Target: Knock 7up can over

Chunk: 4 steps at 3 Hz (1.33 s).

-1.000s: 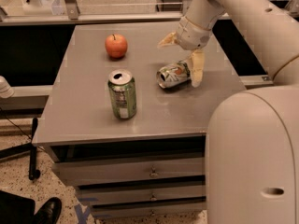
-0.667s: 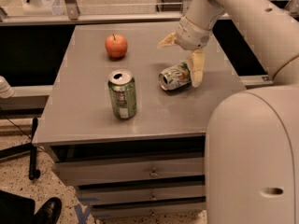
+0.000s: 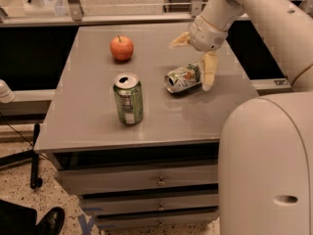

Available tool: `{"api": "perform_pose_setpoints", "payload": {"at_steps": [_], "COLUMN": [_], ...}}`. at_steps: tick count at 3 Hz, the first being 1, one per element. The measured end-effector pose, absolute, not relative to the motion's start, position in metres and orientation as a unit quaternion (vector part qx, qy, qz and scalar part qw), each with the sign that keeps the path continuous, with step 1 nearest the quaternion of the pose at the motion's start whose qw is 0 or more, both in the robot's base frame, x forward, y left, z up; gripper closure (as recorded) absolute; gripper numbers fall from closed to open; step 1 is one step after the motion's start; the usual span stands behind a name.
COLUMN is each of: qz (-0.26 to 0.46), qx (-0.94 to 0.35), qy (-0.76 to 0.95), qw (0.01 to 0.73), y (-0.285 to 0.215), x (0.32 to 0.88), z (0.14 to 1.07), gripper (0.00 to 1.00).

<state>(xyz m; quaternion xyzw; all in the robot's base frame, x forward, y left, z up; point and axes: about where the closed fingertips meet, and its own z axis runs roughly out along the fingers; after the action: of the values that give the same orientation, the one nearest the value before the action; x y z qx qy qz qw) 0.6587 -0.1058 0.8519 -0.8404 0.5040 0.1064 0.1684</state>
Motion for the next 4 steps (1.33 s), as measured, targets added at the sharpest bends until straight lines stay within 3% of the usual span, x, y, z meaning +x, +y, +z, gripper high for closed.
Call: {"api": "perform_pose_setpoints", "payload": {"at_steps": [1,4], "qz": [0.137,0.264], "qx": [-0.79,-0.519], "qy": [0.557,0.666], "qw": [0.218,0.466], "y": [-0.129,-0.233], "x": [0.665,0.67], "z": [0.858,0.941], "gripper": [0.0,0.0]}}
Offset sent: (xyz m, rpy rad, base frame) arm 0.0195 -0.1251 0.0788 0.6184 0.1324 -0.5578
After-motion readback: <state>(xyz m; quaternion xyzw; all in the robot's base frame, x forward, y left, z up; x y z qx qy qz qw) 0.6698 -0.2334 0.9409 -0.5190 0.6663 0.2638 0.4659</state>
